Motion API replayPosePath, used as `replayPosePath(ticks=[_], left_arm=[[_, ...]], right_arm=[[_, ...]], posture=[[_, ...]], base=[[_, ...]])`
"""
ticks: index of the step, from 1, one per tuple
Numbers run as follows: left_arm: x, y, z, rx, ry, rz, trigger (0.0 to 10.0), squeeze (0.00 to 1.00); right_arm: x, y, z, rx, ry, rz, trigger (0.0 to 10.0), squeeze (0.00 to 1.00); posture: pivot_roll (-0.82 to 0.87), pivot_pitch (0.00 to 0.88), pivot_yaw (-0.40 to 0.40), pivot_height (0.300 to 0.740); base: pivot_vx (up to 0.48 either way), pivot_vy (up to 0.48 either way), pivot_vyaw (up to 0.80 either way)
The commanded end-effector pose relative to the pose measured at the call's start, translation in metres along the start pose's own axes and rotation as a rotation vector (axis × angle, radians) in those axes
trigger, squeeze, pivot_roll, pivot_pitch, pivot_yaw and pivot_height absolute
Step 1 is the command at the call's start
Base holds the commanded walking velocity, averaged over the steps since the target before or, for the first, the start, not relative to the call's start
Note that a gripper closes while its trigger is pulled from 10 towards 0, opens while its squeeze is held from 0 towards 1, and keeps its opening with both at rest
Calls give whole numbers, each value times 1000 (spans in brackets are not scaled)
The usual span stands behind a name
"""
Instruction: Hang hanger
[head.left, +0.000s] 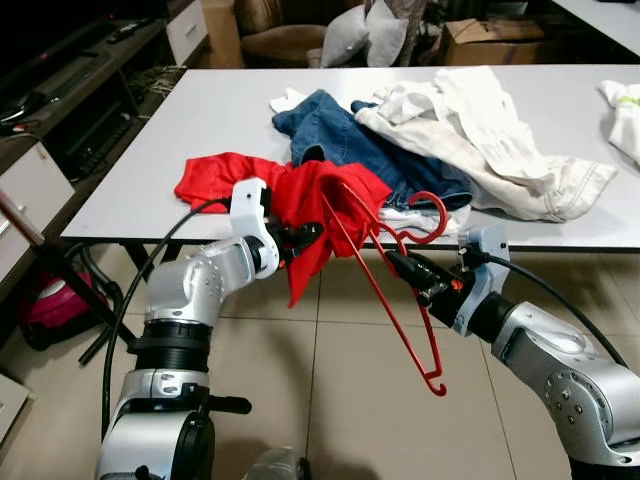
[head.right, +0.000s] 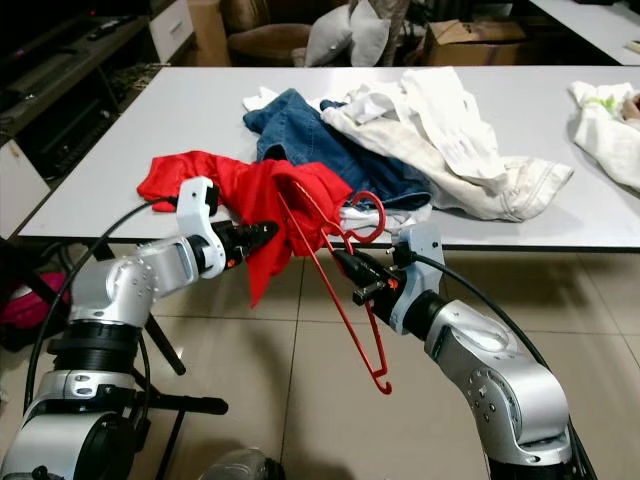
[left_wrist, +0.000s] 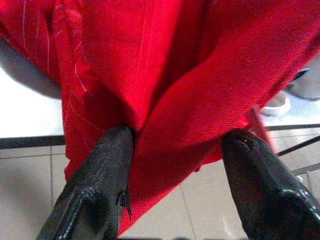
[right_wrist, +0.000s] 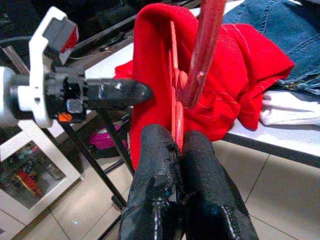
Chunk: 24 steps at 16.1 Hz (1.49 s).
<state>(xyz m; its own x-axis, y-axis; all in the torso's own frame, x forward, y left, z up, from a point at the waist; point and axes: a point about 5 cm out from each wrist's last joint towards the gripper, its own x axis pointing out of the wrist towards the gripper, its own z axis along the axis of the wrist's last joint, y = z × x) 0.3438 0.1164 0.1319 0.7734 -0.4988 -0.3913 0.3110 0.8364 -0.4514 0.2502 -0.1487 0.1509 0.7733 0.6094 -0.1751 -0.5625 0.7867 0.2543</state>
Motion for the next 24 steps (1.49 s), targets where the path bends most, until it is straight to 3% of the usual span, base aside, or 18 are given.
replayPosePath(ticks=[1, 3, 4, 6, 18, 21, 24], left_arm=[[4, -1, 4, 31, -19, 22, 10000, 0], [5, -3, 6, 24, -37, 13, 10000, 0], [5, -3, 7, 21, -50, 4, 9176, 0], [9, -6, 3, 17, -58, -12, 0, 0], [20, -7, -4, 95, -94, -19, 0, 0], [18, -4, -2, 96, -114, -36, 0, 0], [5, 8, 0, 139, -106, -64, 0, 0]], right_arm=[[2, 3, 8, -20, -32, 23, 10000, 0], [1, 2, 8, -22, -32, 22, 10000, 0], [1, 2, 8, -21, -33, 20, 10000, 0], [1, 2, 7, -18, -31, 19, 10000, 0], [2, 2, 7, -13, -37, 12, 10000, 0], [2, 1, 7, -9, -38, 9, 10000, 0], [0, -1, 6, -2, -39, -8, 10000, 0]], posture=[[0, 0, 78, 723], [-1, 0, 80, 723], [0, 0, 79, 723], [1, 0, 78, 723], [6, 0, 80, 723], [7, 0, 81, 723], [4, 0, 83, 723]], base=[[0, 0, 0], [0, 0, 0], [0, 0, 0], [0, 0, 0], [0, 0, 0], [0, 0, 0], [0, 0, 0]])
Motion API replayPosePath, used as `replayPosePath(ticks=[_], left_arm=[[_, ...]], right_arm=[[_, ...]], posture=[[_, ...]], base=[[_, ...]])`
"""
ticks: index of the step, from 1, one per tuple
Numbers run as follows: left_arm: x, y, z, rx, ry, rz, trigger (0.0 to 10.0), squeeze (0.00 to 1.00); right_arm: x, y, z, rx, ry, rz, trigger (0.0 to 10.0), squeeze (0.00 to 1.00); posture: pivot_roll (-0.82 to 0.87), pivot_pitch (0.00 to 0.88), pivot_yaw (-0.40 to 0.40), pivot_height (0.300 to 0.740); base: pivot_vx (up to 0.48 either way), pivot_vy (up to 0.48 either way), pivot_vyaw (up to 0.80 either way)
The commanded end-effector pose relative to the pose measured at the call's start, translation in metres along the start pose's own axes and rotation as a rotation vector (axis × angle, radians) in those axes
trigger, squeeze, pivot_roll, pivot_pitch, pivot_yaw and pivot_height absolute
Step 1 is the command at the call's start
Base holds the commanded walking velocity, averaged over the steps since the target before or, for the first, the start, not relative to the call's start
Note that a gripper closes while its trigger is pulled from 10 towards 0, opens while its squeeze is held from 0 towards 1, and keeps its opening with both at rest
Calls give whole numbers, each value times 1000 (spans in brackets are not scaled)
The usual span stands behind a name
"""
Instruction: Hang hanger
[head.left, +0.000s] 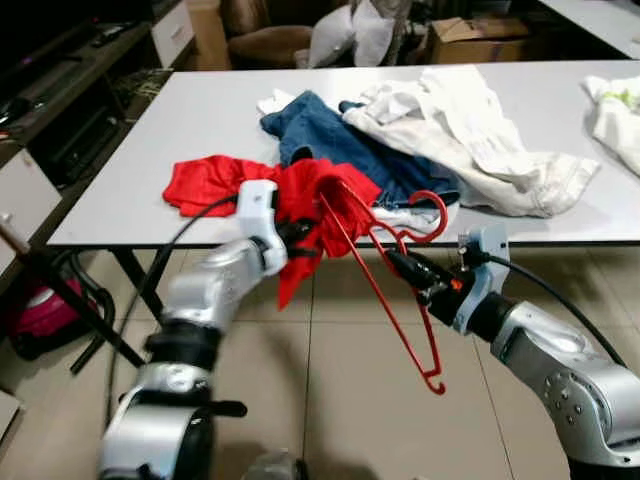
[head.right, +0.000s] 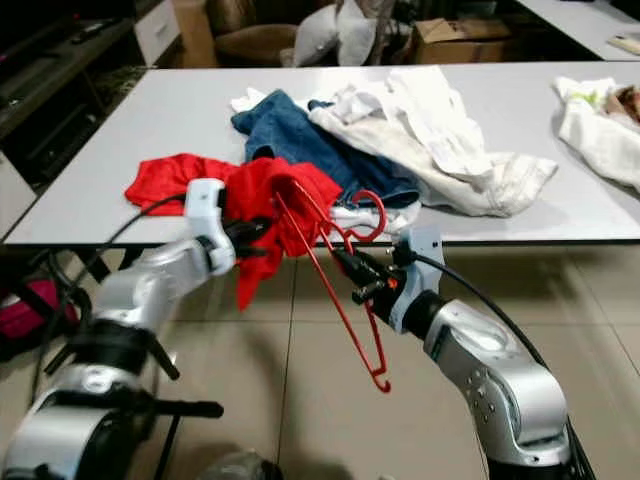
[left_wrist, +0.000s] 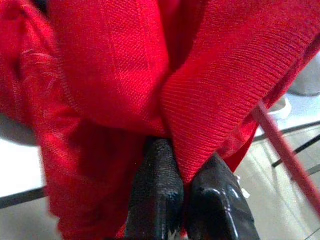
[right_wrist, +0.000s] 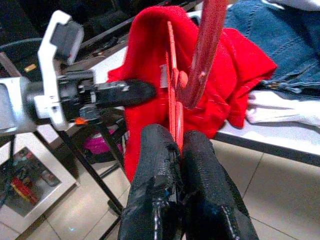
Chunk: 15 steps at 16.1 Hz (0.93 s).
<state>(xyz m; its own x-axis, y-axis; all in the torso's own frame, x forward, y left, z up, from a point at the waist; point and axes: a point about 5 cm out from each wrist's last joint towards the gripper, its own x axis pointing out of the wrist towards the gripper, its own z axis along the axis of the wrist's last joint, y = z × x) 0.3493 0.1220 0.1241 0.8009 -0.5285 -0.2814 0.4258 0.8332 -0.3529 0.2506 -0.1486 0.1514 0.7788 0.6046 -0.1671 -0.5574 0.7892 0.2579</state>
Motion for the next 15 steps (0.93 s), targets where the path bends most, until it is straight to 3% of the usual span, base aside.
replayPosePath(ticks=[1, 4, 6, 9, 12, 13, 15], left_arm=[[-10, 5, 4, 35, 10, -40, 0, 0], [-31, 15, 15, 72, 17, -94, 0, 0], [-46, 20, 42, 108, -27, -122, 0, 0], [-46, 6, 65, 156, -62, -183, 0, 0], [-41, -15, 77, 214, -30, -263, 0, 0], [-41, -15, 78, 231, -18, -260, 0, 0], [-45, -5, 81, 390, 72, -175, 0, 0]], right_arm=[[-2, -3, 4, 0, -31, -13, 10000, 0], [-4, -3, 2, 17, -28, -10, 10000, 0], [-4, 1, -3, 35, 5, 43, 10000, 0], [0, 5, -7, 42, 33, 75, 10000, 0], [13, 4, -5, 54, 14, 43, 10000, 0], [17, 1, -2, 49, -6, 21, 10000, 0], [35, -13, 16, 118, -141, -99, 10000, 0]], posture=[[4, 0, 83, 723], [17, 0, 73, 723], [24, 0, 67, 723], [30, 0, 65, 723], [39, 0, 72, 723], [39, 0, 72, 723], [55, 0, 79, 723]], base=[[0, 0, 0], [0, 0, 0], [0, 0, 0], [0, 0, 0], [0, 0, 0], [0, 0, 0], [0, 0, 0]])
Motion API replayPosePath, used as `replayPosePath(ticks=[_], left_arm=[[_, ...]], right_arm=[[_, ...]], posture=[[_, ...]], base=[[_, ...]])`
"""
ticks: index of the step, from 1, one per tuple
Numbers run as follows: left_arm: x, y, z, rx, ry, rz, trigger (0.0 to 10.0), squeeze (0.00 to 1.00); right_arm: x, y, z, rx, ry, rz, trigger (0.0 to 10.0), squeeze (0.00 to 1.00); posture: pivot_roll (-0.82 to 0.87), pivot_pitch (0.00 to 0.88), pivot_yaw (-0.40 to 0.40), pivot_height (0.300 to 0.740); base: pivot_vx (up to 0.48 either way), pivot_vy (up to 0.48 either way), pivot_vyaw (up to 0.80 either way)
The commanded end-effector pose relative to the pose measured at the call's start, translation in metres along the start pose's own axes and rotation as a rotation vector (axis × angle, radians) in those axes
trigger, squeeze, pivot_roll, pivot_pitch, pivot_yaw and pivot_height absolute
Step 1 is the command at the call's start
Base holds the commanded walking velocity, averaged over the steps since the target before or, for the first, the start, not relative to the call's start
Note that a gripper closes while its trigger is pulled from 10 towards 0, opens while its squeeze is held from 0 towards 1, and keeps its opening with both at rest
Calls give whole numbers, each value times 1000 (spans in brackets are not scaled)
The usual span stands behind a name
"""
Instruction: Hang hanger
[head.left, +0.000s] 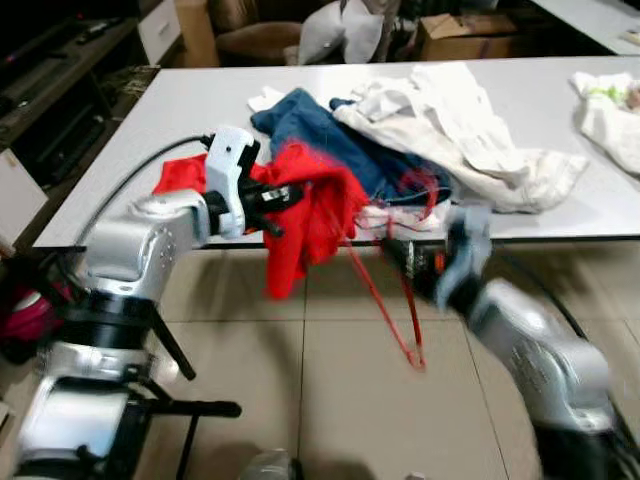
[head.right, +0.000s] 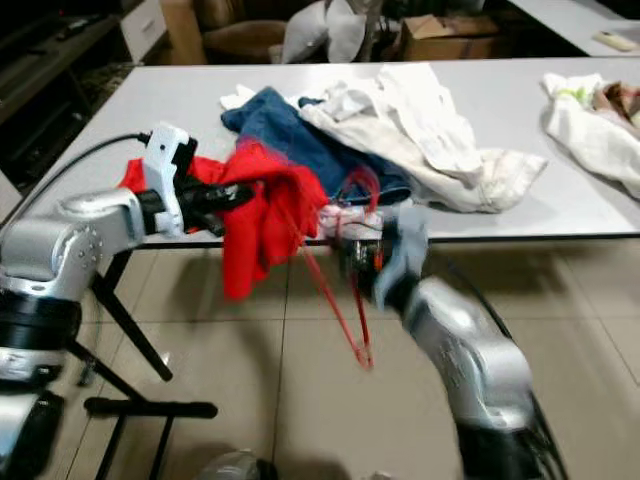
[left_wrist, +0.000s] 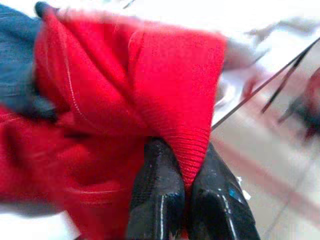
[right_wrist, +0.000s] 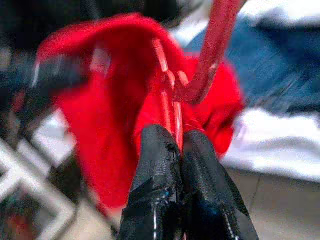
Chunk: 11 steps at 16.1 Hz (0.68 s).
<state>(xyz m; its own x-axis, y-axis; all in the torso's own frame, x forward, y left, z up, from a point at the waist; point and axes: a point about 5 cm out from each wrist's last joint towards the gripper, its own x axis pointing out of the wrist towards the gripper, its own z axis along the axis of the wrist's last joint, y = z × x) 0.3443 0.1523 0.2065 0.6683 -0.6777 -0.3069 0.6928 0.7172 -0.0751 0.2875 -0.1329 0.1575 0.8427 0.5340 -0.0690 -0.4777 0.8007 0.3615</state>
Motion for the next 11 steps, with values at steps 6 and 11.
replayPosePath(ticks=[6, 11], left_arm=[[-16, -7, 14, 147, 116, -125, 0, 0], [-26, -28, 22, 98, 126, -331, 0, 0]], right_arm=[[45, 8, -7, 384, -94, 15, 10000, 0], [77, 12, 6, 756, -247, -12, 10000, 0]], posture=[[111, 0, 77, 723], [139, 0, 54, 723]], base=[[0, 0, 0], [0, 0, 0]])
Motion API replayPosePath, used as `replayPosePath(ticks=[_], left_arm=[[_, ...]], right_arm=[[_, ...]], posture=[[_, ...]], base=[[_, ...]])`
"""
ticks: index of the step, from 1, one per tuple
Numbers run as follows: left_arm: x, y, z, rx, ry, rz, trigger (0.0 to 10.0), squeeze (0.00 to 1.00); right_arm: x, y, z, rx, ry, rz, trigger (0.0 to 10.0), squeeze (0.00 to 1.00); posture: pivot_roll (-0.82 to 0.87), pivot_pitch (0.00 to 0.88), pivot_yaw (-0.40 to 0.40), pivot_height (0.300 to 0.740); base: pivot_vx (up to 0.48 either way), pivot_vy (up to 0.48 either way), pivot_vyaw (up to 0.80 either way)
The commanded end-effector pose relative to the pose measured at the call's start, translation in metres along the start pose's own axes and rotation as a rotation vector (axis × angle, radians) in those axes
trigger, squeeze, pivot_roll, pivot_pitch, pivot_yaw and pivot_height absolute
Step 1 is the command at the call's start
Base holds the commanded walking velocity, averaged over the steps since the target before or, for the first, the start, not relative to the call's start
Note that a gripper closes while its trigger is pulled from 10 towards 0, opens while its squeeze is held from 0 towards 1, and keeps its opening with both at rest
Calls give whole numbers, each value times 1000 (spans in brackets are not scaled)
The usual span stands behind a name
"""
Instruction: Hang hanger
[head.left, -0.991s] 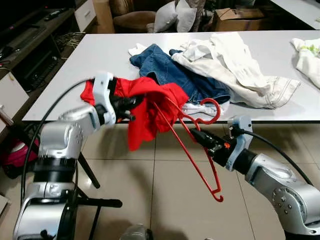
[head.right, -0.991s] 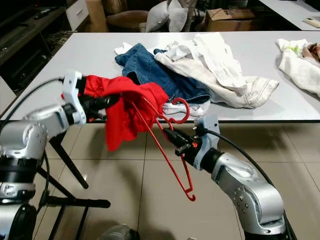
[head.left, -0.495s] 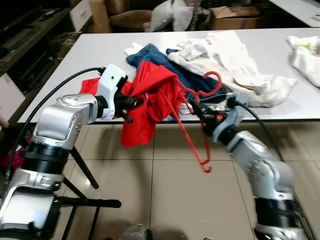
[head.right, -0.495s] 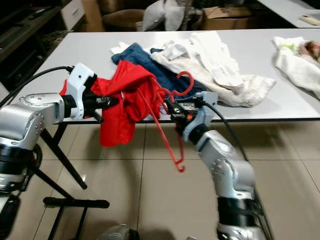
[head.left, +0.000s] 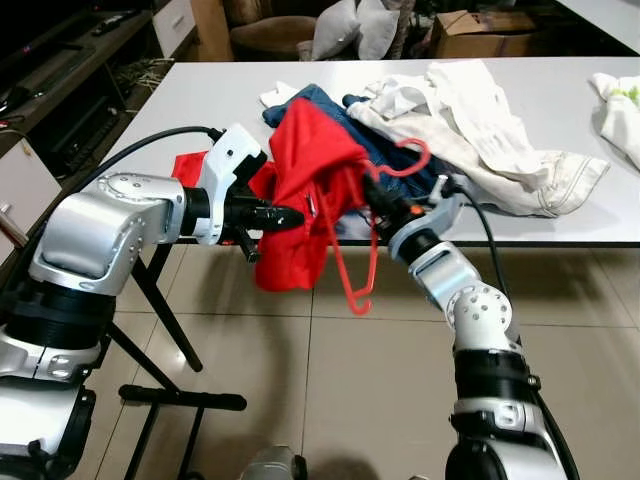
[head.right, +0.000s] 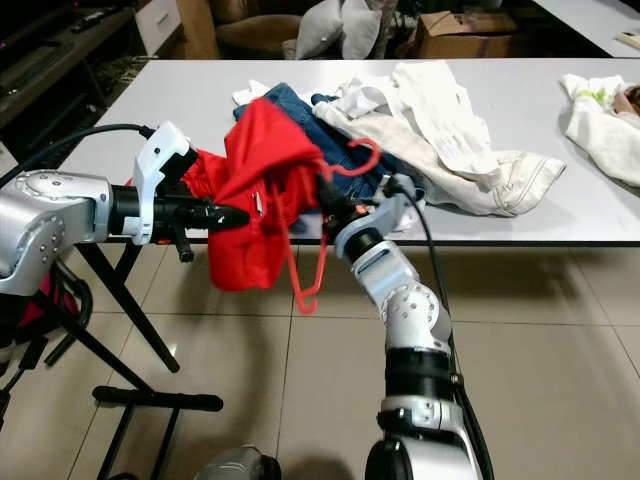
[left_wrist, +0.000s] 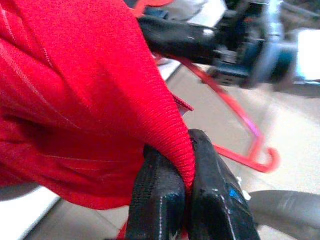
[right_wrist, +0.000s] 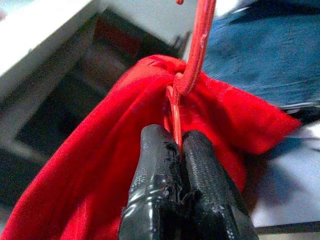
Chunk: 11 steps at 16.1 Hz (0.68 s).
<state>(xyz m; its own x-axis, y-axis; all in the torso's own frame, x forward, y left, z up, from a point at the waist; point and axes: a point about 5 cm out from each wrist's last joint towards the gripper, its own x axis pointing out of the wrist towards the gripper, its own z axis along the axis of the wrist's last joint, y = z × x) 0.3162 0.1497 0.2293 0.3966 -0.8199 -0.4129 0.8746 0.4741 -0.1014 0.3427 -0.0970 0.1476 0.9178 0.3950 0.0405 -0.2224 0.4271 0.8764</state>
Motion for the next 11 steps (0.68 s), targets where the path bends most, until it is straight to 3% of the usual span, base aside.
replayPosePath(ticks=[1, 2, 7, 9, 11], left_arm=[[-1, -9, 10, -6, -33, -66, 0, 0], [-1, -20, 14, -30, -45, -164, 0, 0], [8, -33, 5, -43, 6, -256, 0, 0], [14, -38, 1, -37, 41, -270, 0, 0], [17, -41, 2, -42, 28, -296, 0, 0]], right_arm=[[15, 19, -2, 108, -54, 48, 10000, 0], [23, 25, -8, 205, -63, 65, 10000, 0], [39, 40, -16, 408, -86, 80, 10000, 0], [43, 45, -18, 476, -86, 95, 10000, 0], [46, 50, -20, 460, -77, 105, 10000, 0]], posture=[[141, 0, 53, 723], [146, 0, 48, 723], [142, 0, 47, 723], [141, 0, 47, 723], [135, 0, 50, 723]], base=[[0, 0, 0], [0, 0, 0], [0, 0, 0], [0, 0, 0], [0, 0, 0]])
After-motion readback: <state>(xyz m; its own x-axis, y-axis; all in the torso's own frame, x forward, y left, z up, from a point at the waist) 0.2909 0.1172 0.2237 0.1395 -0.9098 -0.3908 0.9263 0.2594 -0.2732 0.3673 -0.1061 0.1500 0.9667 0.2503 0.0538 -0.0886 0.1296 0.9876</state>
